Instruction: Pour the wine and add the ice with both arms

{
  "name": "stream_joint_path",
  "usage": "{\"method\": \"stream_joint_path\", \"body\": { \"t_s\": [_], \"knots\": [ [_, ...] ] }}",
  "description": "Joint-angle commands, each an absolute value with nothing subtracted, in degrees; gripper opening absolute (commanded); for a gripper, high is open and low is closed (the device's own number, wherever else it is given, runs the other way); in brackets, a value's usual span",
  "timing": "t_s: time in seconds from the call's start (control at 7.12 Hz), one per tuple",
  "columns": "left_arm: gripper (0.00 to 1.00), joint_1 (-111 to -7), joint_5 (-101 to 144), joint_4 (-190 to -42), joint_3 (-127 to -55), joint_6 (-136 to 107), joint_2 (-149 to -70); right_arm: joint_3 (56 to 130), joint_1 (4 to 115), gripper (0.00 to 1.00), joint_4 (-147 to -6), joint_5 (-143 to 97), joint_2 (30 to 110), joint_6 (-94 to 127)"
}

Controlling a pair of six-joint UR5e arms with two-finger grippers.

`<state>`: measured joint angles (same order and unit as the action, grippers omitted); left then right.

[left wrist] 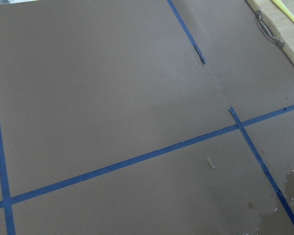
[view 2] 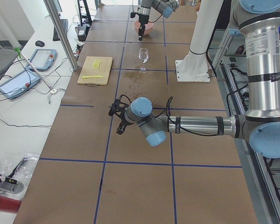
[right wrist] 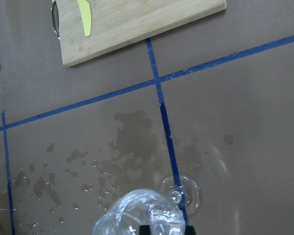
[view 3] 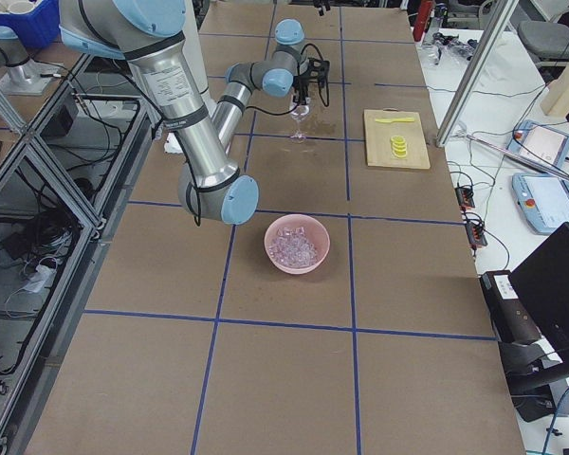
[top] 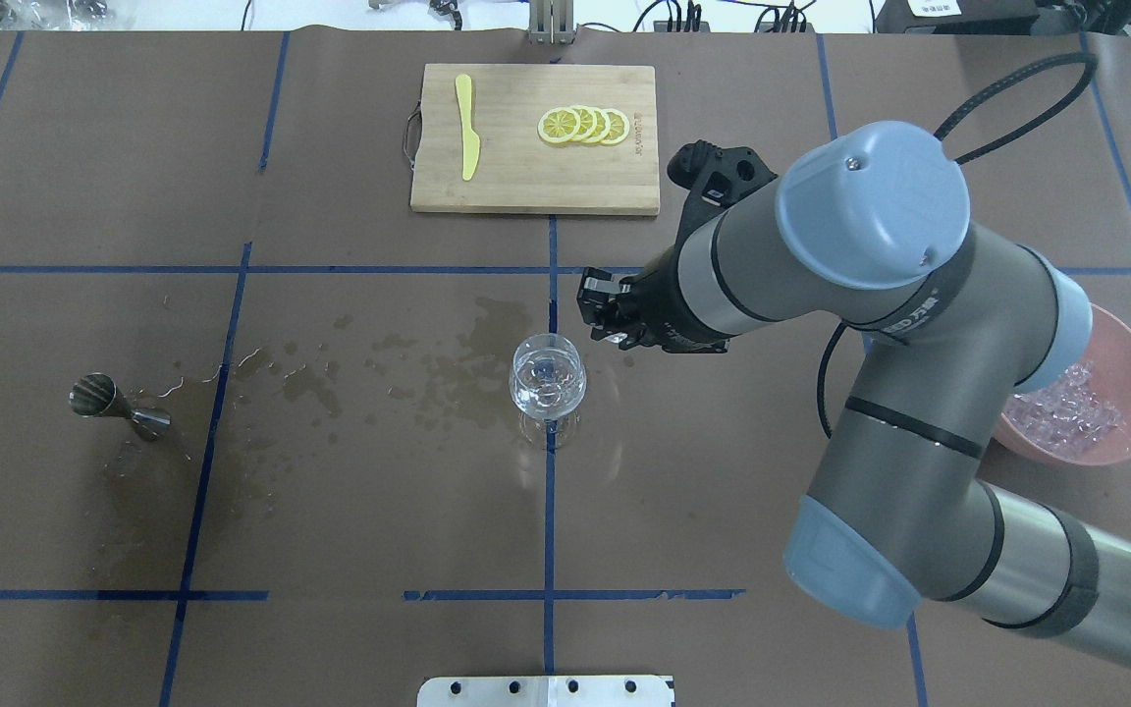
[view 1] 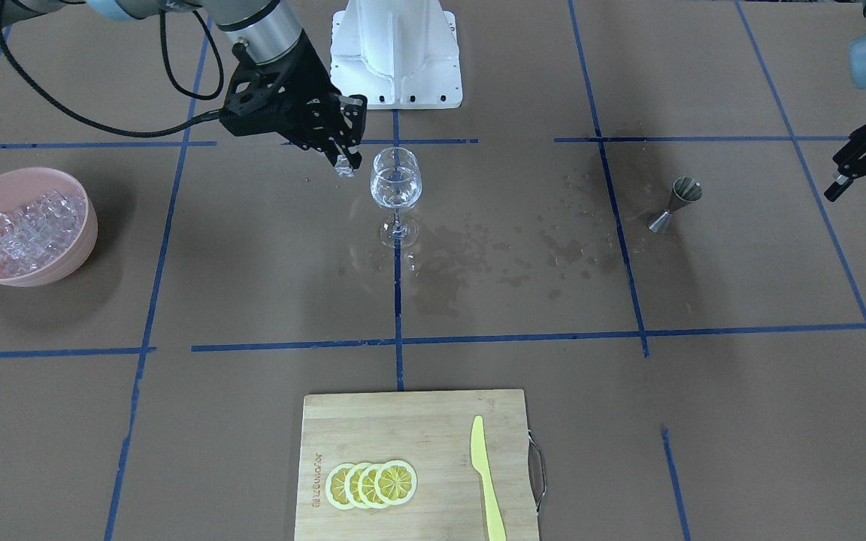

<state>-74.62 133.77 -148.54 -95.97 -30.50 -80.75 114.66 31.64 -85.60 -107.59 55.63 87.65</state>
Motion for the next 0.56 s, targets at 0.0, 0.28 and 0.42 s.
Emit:
{"method": "stream_joint_path", "body": {
  "t_s": [0.0, 0.28, 0.42],
  "knots": [
    [1.0, -74.62, 133.77, -148.54, -95.98, -30.59, -80.77, 113.65, 29.0, 0.0, -86.22, -103.89, 52.74, 89.21],
    [1.0, -74.62, 133.77, -148.54, -96.06, -30.59, -80.77, 112.86, 28.92, 0.0, -86.13, -103.8, 51.78, 89.3],
    [1.0, -74.62, 133.77, -148.54, -96.15, -30.59, -80.68, 112.5, 28.74, 0.0, -86.31, -103.71, 51.51, 89.21]
  ]
}}
